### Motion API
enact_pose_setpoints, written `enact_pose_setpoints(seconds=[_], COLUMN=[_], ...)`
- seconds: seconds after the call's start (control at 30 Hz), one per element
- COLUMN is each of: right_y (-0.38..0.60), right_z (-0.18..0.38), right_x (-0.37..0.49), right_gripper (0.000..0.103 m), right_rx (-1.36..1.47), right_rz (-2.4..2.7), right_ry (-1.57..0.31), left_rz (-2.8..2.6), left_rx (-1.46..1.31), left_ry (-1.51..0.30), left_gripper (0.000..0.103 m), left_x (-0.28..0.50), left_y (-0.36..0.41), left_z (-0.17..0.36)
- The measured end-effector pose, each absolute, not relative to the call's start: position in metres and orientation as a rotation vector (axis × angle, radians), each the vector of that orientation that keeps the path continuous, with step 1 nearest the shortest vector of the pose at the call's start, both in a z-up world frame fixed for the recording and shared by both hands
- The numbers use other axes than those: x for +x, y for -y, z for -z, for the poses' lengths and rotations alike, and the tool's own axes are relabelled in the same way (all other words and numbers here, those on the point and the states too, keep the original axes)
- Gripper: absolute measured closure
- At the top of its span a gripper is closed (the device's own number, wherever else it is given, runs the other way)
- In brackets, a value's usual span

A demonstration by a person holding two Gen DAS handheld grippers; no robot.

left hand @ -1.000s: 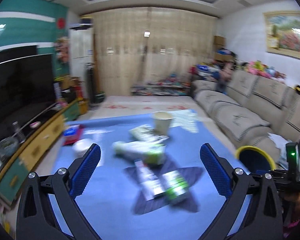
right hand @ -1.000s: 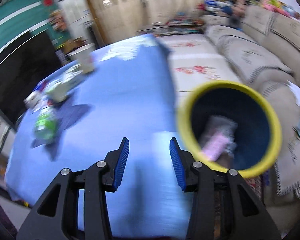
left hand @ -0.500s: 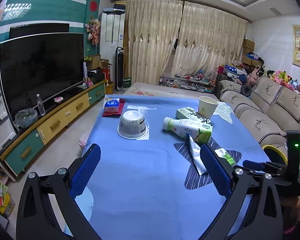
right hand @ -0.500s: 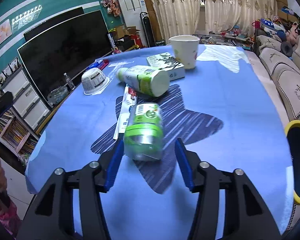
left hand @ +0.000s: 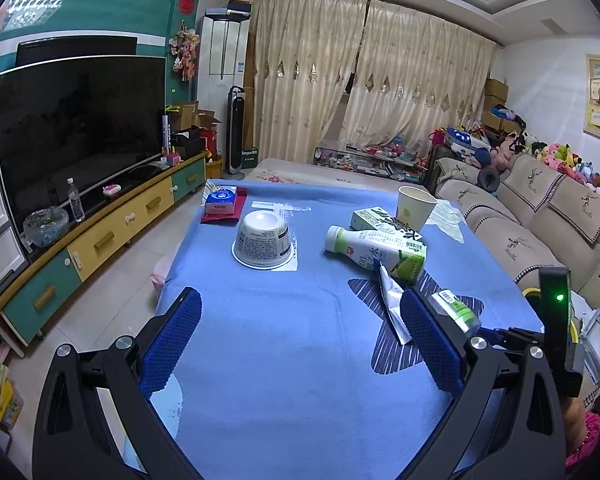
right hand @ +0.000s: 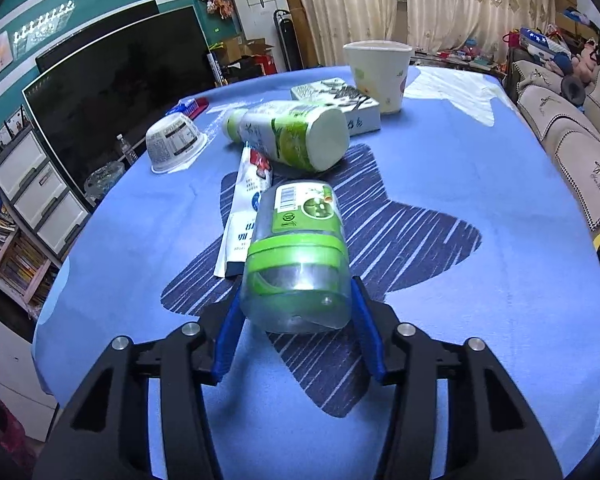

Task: Collect trash
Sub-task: 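Grasp the green-capped plastic cup with the right gripper, then carry the plastic cup into the yellow bin and open the right gripper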

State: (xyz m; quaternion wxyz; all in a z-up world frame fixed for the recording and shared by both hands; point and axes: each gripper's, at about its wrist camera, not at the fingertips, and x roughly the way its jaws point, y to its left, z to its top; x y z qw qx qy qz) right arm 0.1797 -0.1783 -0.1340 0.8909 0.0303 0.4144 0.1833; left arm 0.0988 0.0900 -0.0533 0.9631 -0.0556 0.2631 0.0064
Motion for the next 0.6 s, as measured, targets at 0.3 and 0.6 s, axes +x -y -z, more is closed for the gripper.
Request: enact_pose_setpoints(seconds=[0.3, 0.6], right_y=[0.204, 0.235], right_z=[0.102, 0.082], right_x=[0.171, 0.153], right_gripper=[0.055, 0.055], right_rx=[0.097, 0.131], right_rz=[-0.394, -0.394], right_ry=[-0.793, -0.753], left_rz=[0.012, 0.042], left_rx=[-0.111, -0.094], left_ry=[-0.553, -0.571], left_gripper=[0.005, 0.005], left_x=[0.106, 0.112], left_y=[-0.079, -0.062], left_z=[0.060, 0.062])
